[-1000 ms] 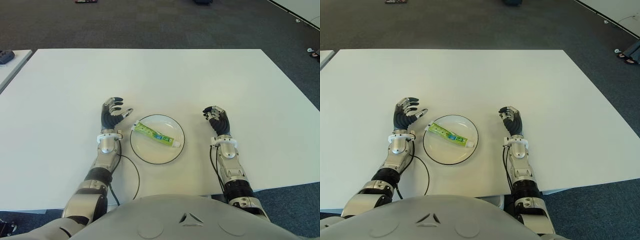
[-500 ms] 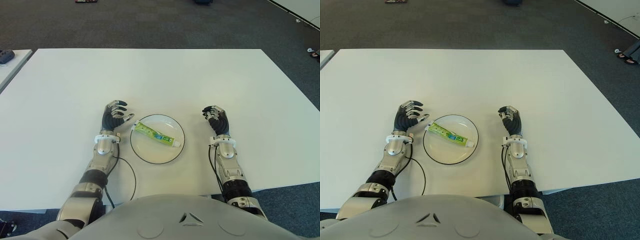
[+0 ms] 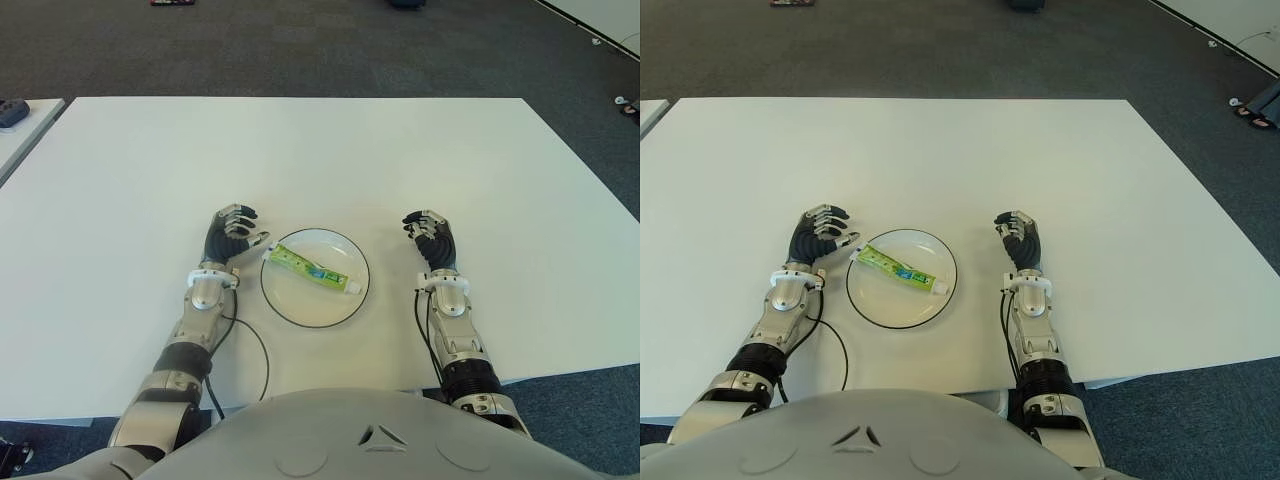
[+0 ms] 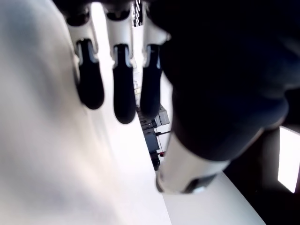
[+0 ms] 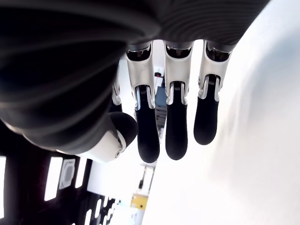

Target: Put the toothpaste on the table into the plate.

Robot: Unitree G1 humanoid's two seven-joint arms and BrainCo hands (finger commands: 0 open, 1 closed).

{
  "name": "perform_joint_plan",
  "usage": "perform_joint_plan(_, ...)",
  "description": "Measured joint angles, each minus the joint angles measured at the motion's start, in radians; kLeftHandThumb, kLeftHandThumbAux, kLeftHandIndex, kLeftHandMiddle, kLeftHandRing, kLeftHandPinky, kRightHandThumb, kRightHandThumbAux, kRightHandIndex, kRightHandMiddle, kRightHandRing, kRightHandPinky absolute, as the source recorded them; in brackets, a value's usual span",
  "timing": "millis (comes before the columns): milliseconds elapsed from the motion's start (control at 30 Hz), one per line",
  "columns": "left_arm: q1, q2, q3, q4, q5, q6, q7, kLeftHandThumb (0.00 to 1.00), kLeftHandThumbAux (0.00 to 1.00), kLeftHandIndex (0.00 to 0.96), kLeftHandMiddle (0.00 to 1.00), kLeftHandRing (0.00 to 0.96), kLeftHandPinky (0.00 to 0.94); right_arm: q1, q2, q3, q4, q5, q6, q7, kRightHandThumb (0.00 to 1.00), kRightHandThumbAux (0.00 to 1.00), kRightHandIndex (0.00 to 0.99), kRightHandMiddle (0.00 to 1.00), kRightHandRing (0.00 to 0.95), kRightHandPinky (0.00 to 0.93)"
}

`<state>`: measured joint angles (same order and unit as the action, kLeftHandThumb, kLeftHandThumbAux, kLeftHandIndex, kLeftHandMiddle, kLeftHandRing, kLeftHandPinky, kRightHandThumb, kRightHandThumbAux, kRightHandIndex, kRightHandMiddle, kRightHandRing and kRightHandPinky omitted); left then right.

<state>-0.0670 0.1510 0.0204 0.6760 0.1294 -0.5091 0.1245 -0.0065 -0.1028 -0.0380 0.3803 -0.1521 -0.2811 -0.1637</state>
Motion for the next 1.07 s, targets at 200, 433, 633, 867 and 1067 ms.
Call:
perform_joint_plan(200, 0.027, 0.005, -0.005, -0.055, 0.009, 0.044, 0.000, 0.026, 0.998, 0.407, 0.474, 0.493, 0.495, 0.002, 0.005, 0.001, -0.003, -0.001, -0.003, -0.002, 0.712, 0.732, 0.423, 0.465, 0.451, 0.452)
perform_joint_plan(433, 0.062, 0.006, -0.008, -0.108, 0.014, 0.065, 0.000, 0.003, 0.998, 0.417, 0.482, 0.511, 0.520, 0.006, 0.006, 0.001, -0.019, 0.001, -0.011, 0.001, 0.712, 0.732, 0.423, 0.463, 0.447, 0.450)
perform_joint_plan(633, 0.082, 0.001, -0.002, -0.124, 0.015, 0.055, 0.005, 0.002, 0.998, 0.427, 0.484, 0.517, 0.525, 0.009, 0.008, 0.000, -0.039, 0.003, -0.013, 0.004, 0.712, 0.733, 0.423, 0.462, 0.446, 0.454)
perform_joint_plan(867, 0.091, -0.017, 0.010, -0.127, 0.011, 0.038, 0.036, 0.040, 0.998, 0.459, 0.498, 0.523, 0.531, 0.017, 0.013, 0.004, -0.060, 0.004, -0.013, 0.009, 0.713, 0.733, 0.422, 0.458, 0.441, 0.448)
perform_joint_plan(1067, 0.096, -0.034, 0.027, -0.120, 0.008, -0.009, 0.073, 0.534, 0.793, 0.442, 0.512, 0.525, 0.520, 0.024, 0.018, 0.009, -0.070, 0.005, -0.011, 0.016, 0.713, 0.733, 0.422, 0.456, 0.442, 0.453)
